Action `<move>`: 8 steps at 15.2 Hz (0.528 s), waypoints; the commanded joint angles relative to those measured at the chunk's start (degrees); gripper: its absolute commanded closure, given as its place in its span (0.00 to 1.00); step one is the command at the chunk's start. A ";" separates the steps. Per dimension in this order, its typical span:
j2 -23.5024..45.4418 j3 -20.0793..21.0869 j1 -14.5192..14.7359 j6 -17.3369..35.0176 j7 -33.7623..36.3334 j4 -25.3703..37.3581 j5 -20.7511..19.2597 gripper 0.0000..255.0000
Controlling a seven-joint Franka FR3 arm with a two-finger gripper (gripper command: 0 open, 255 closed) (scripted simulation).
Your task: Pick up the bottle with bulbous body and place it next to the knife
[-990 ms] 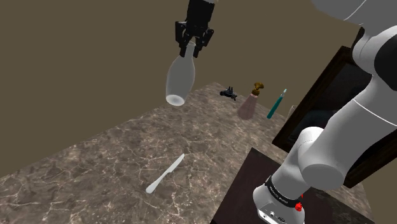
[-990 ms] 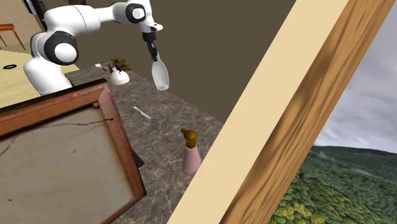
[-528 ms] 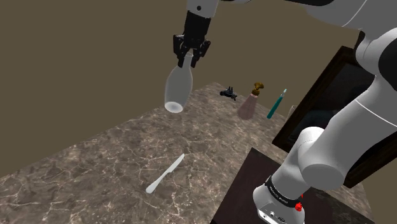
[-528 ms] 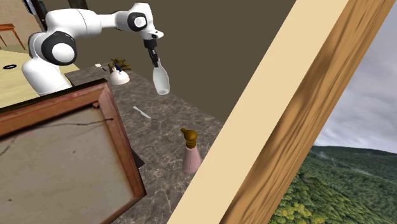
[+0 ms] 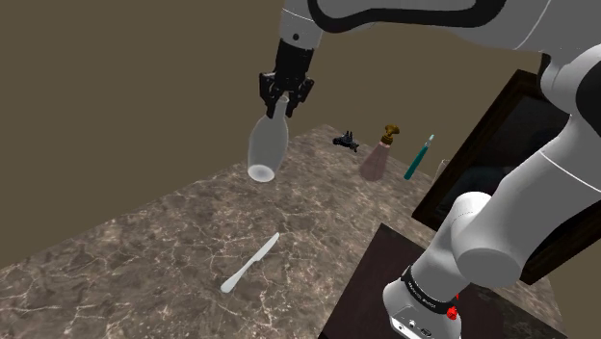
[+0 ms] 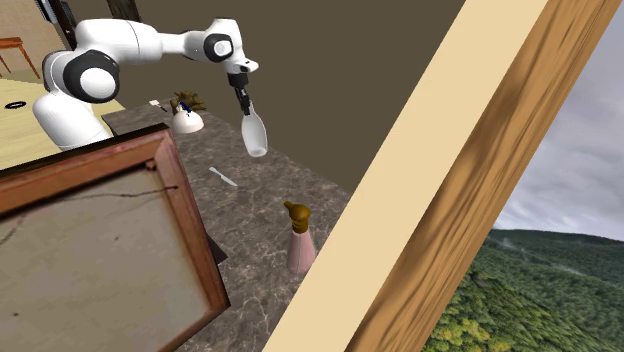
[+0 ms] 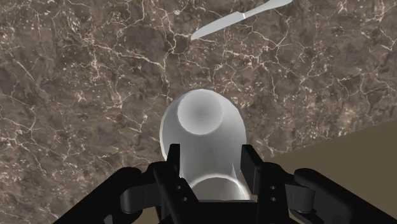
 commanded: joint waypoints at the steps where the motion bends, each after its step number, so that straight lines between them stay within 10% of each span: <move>1: -0.01 0.00 0.00 1.72 0.03 -1.67 -0.01 1.00; 8: 0.32 0.03 0.01 7.09 0.20 -6.71 -0.08 1.00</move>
